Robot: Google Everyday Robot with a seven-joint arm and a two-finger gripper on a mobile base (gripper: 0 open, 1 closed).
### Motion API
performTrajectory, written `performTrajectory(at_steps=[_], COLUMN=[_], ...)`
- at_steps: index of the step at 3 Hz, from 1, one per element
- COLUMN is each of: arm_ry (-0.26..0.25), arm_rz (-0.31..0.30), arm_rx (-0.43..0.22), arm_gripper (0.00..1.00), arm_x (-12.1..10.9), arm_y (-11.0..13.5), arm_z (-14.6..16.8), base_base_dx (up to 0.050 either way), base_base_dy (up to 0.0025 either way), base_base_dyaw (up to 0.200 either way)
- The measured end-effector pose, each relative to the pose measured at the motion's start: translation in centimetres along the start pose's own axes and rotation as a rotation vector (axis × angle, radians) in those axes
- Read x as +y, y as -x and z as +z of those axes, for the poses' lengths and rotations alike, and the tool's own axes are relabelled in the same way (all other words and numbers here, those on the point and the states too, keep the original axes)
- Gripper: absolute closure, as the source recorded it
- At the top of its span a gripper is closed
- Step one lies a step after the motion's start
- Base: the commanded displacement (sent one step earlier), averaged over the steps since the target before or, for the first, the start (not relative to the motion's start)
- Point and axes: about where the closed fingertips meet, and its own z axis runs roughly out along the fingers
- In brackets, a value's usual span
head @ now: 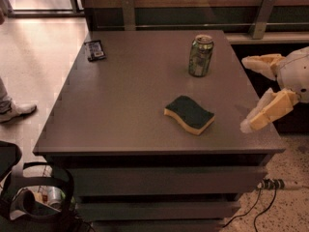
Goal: Move sponge near rxbar blueberry
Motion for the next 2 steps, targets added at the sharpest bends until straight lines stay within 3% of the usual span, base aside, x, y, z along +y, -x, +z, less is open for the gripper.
performTrajectory(at_steps=[1, 2], arm_ry=[-0.022, -0.074], arm_rz=[-0.044, -0.129], arm_rx=[-0.112, -0.203], arm_gripper=[0.0, 0.0], arm_x=[0.6, -1.1], arm_y=[0.2, -0.9], arm_z=[2.1, 7.5], base_base_dx=[0.0, 0.0], base_base_dy=[0.0, 0.0], base_base_dyaw=[0.0, 0.0])
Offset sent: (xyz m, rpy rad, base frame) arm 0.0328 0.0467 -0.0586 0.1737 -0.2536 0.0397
